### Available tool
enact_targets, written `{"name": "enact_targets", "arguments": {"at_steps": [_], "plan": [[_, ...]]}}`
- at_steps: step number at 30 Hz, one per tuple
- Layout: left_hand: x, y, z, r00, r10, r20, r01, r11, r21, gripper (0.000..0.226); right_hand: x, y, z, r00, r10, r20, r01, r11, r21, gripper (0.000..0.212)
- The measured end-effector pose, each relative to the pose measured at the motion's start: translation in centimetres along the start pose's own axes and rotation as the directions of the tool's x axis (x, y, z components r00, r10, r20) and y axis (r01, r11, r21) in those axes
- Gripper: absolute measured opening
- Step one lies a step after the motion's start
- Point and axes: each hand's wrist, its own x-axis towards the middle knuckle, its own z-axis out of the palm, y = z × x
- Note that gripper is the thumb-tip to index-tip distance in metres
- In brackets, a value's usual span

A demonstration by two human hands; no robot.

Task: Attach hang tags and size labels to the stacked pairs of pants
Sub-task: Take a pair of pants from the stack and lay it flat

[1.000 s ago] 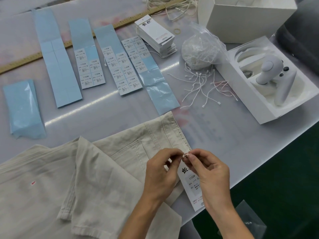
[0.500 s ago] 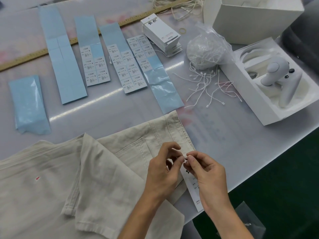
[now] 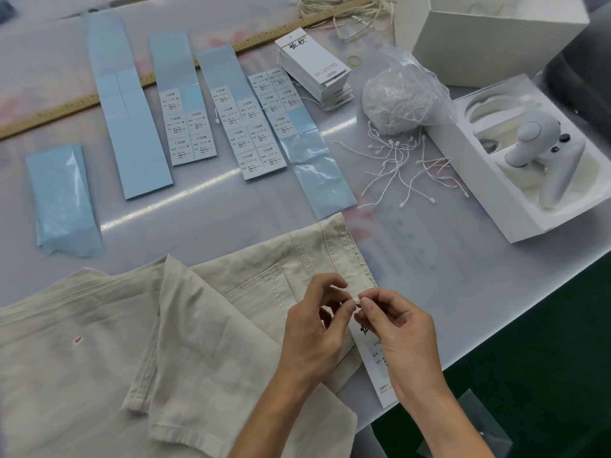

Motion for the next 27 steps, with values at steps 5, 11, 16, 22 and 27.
{"name": "enact_targets", "arguments": {"at_steps": [5,11,16,22,27], "plan": [[-0.1,-0.3,0.0,1.0,-0.015,0.026,0.015,1.0,0.009,0.031,0.0,0.1,-0.2,1.0,-0.014,0.009,0.015,1.0,-0.023,0.017],[0.4,-1.3,-0.5,0.984,-0.16,0.074,0.164,0.985,-0.051,0.028,0.1,0.3,-0.9,0.998,0.01,0.059,-0.011,1.0,0.009,0.015],[1.0,-2.0,-1.0,0.963,-0.178,0.203,0.185,0.983,-0.015,0.024,0.1,0.3,-1.8,0.992,0.006,0.124,-0.005,1.0,-0.002,0.018],[1.0,-1.7,-0.8,0.972,-0.07,0.222,0.022,0.977,0.213,0.024,0.5,1.5,-2.9,0.994,-0.036,0.105,0.055,0.983,-0.175,0.022],[-1.9,-2.3,-4.6,0.985,0.136,-0.105,-0.078,0.897,0.435,0.022,-0.6,3.6,-3.5,0.973,-0.225,-0.045,0.17,0.838,-0.518,0.039]]}}
